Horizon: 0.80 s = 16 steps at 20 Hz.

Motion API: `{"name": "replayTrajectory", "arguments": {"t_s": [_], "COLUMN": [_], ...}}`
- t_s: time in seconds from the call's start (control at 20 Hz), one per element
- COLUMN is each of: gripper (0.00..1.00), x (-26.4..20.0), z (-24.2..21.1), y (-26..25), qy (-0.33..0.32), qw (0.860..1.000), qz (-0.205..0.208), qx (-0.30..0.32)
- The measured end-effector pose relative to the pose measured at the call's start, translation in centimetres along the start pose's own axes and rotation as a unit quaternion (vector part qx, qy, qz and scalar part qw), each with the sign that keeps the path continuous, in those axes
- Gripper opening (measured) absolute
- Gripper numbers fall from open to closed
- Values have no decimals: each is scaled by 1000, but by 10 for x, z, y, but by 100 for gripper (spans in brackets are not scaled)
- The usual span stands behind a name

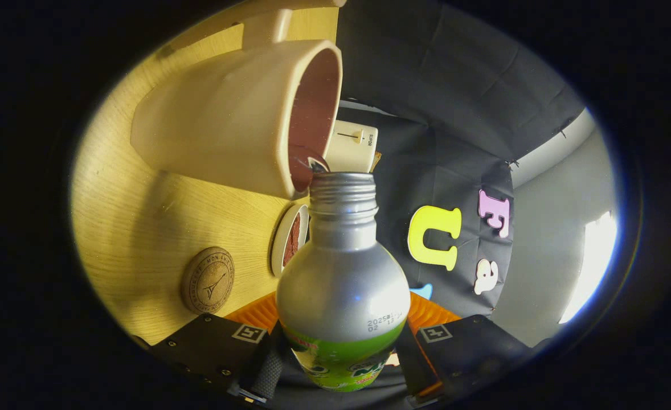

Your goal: Take the bottle from table, then pour the juice into the cup, finally place the bottle on the coaster

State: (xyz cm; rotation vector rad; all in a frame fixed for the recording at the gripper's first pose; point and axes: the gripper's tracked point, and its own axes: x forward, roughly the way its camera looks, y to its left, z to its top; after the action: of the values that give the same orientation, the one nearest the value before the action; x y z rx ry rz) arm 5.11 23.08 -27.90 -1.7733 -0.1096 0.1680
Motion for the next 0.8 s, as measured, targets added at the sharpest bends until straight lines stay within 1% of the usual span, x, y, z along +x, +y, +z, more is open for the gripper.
{"name": "replayTrajectory", "arguments": {"t_s": [0.8], "gripper": [82], "x": [-1], "z": [-2], "y": [-13], "qy": [-5], "qw": [999], "qz": [-23], "qx": [-33]}}
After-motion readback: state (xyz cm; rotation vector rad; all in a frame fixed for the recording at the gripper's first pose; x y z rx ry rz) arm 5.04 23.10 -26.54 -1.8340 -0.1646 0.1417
